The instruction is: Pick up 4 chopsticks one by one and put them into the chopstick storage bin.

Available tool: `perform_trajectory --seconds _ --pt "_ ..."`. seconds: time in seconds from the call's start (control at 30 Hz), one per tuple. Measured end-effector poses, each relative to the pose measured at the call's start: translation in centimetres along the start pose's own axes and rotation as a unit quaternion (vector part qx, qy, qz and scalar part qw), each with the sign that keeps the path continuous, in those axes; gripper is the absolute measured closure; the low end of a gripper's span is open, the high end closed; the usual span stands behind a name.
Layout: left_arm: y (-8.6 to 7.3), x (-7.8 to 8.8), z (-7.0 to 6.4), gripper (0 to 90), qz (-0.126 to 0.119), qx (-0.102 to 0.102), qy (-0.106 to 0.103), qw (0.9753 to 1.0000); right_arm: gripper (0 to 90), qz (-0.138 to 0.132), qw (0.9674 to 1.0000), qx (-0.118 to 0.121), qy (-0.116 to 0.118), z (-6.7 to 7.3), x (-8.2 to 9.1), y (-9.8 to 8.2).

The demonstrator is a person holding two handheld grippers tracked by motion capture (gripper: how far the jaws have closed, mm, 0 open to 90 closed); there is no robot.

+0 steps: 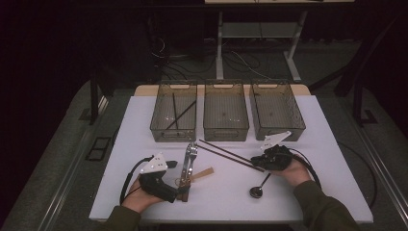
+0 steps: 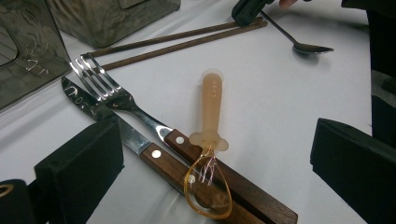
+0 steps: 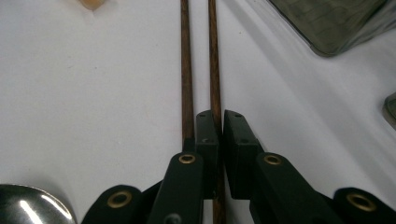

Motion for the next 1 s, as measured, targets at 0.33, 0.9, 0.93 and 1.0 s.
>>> perform_trajectory --seconds 0.33,0.9,0.93,1.0 --pt "0.0 0.0 0.0 1.5 -0.001 0.000 -0.001 1.0000 85.0 -0.004 0.9999 -0.005 0.009 -0.2 0.6 -0.1" --pt "0.0 0.0 0.0 1.5 -0.001 0.000 -0.002 1.0000 85.0 -0.040 0.9987 -0.008 0.031 -0.3 3.1 0.0" --pt "0.0 0.0 0.0 1.5 -0.001 0.000 -0.002 1.0000 85.0 -0.042 0.9986 -0.007 0.032 -0.2 3.2 0.0" --pt "0.0 0.0 -0.1 1.5 -0.002 0.001 -0.002 1.0000 85.0 -0.045 0.9984 -0.006 0.034 -0.1 3.4 0.0"
Point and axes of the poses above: each handheld gripper's, and its own axes: x roughly backward along the jaws, y roughly out of its top, z roughly to its left, the point moved 1 cm from there along -x, roughly forward along the jaws, and after that the axes turned 4 degrees about -x, right-handed, at the moved point
